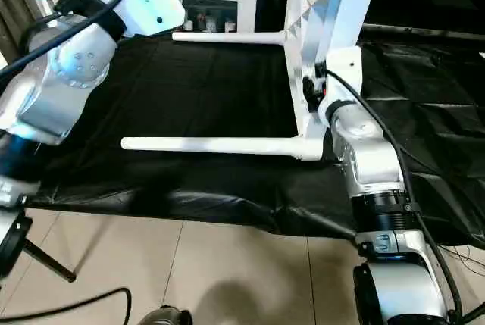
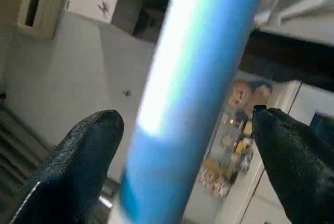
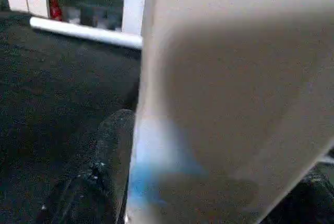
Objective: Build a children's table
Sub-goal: Flip table
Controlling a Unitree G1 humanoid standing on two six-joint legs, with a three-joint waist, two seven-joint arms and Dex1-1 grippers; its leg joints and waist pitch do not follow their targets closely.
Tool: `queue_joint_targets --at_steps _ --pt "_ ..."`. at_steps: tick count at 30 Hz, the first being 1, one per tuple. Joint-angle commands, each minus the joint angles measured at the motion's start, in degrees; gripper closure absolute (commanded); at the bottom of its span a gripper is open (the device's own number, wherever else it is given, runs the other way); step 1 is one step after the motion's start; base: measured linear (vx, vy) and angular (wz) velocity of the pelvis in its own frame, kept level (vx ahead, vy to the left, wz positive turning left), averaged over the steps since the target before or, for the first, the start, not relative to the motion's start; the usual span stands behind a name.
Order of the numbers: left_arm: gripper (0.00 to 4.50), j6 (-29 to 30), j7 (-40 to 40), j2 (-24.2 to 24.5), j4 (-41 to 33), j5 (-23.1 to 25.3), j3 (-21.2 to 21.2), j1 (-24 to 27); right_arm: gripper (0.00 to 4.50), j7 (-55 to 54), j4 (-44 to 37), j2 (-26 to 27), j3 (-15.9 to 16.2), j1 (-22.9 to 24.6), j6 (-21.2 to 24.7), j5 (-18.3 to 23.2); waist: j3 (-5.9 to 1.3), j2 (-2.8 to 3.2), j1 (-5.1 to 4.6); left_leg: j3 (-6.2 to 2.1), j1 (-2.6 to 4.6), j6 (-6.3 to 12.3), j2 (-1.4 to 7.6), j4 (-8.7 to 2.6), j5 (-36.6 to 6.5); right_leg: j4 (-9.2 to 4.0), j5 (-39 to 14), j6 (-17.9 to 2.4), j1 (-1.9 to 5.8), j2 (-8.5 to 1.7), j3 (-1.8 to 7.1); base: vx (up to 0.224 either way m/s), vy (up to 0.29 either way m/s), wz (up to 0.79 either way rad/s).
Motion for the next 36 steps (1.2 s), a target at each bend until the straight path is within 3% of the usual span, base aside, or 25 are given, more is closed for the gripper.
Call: queue_joint_targets --at_steps 1,3,5,9,10,11,23,28,30,35,36 --pt "0.00 -0.9 1.0 -0.1 2.0 0.8 -0.8 -1.6 1.48 0.2 0.9 0.1 -0.3 0.5 -0.5 -0.5 -4.46 -0.66 0.05 -1.41 2.81 -3.51 2.10 -3.63 -11.6 -3.84 -2.1 -10.0 1.52 -2.51 1.26 0.000 0.000 0.00" --pt "0.00 -1.6 2.2 -0.6 5.2 1.6 -1.1 -3.0 1.48 0.5 2.1 0.3 -0.5 0.6 -1.5 -0.5 -4.61 -0.45 0.16 -1.45 2.83 -3.06 2.08 -3.47 -10.6 -3.57 -0.1 -10.6 1.60 -2.49 1.19 0.000 0.000 0.00" --pt "0.00 -1.6 2.4 -0.6 5.5 1.6 -1.1 -3.1 1.48 0.6 2.2 0.3 -0.6 0.6 -1.6 -0.5 -4.58 -0.63 0.21 -1.40 2.78 -2.70 2.13 -3.46 -10.4 -3.54 0.7 -11.1 1.73 -2.57 1.19 0.000 0.000 0.00" --pt "0.00 -2.0 5.0 -1.4 11.0 1.5 -0.1 -5.8 1.48 1.1 4.3 0.4 -0.8 0.7 -3.6 -0.6 -4.49 -0.46 0.23 -1.46 2.89 -2.87 2.15 -3.55 -12.1 -3.77 -0.9 -11.4 1.64 -2.60 1.13 0.000 0.000 0.00" --pt "0.00 -2.5 5.8 -1.5 12.1 1.5 0.0 -6.4 1.75 1.3 4.5 0.4 -0.9 0.7 -3.8 -0.6 -4.49 -0.51 0.20 -1.39 2.92 -2.91 2.10 -3.52 -12.4 -3.86 -1.3 -11.4 1.62 -2.58 1.16 0.000 0.000 0.00" --pt "0.00 -2.9 5.9 -1.6 12.5 0.8 0.5 -6.6 1.75 1.4 4.7 0.3 -1.1 0.7 -4.1 -0.7 -4.51 -0.44 0.22 -1.49 2.89 -2.90 2.14 -3.55 -12.3 -3.77 -1.1 -11.5 1.74 -2.61 1.17 0.000 0.000 0.00" --pt "1.00 -6.4 4.8 -2.7 11.6 -3.2 2.5 -5.9 2.55 2.3 8.4 -0.7 -1.5 -0.6 -7.3 -1.3 -4.46 -0.74 0.46 -1.40 2.86 -1.74 2.29 -3.51 -12.3 -3.82 -1.4 -12.3 1.72 -2.78 1.10 0.000 0.000 0.00" --pt "1.32 -5.8 3.4 -3.8 9.7 -5.9 4.2 -4.2 2.67 2.9 8.9 -1.3 -1.2 -1.6 -8.4 -2.2 -4.42 -0.80 0.41 -1.40 2.83 -1.80 2.34 -3.57 -12.8 -3.90 -2.6 -12.4 1.70 -2.82 1.12 0.000 0.000 0.00" --pt "1.61 -4.9 3.0 -4.4 9.2 -8.4 6.0 -3.3 2.68 3.3 8.5 -2.1 -1.1 -2.3 -8.8 -2.9 -4.41 -0.84 0.36 -1.37 2.75 -1.66 2.26 -3.54 -12.4 -3.80 -2.1 -12.5 1.75 -2.76 1.09 0.000 0.000 0.00" --pt "1.79 -2.1 2.5 -5.5 7.3 -13.3 10.1 -1.1 2.69 4.1 7.9 -4.8 -1.2 -4.0 -9.6 -3.9 -4.45 -1.04 0.42 -1.25 2.55 -0.12 2.20 -3.26 -10.1 -3.73 -0.8 -12.7 1.90 -2.76 1.11 0.000 0.000 0.00" --pt "1.79 0.3 1.9 -6.1 5.4 -16.5 12.8 1.4 2.69 5.3 7.1 -7.9 -1.2 -6.0 -9.9 -4.9 -4.53 -0.72 0.41 -1.21 2.68 0.04 2.22 -3.15 -9.5 -3.53 -0.4 -12.9 1.84 -2.74 1.12 0.000 0.000 0.00"
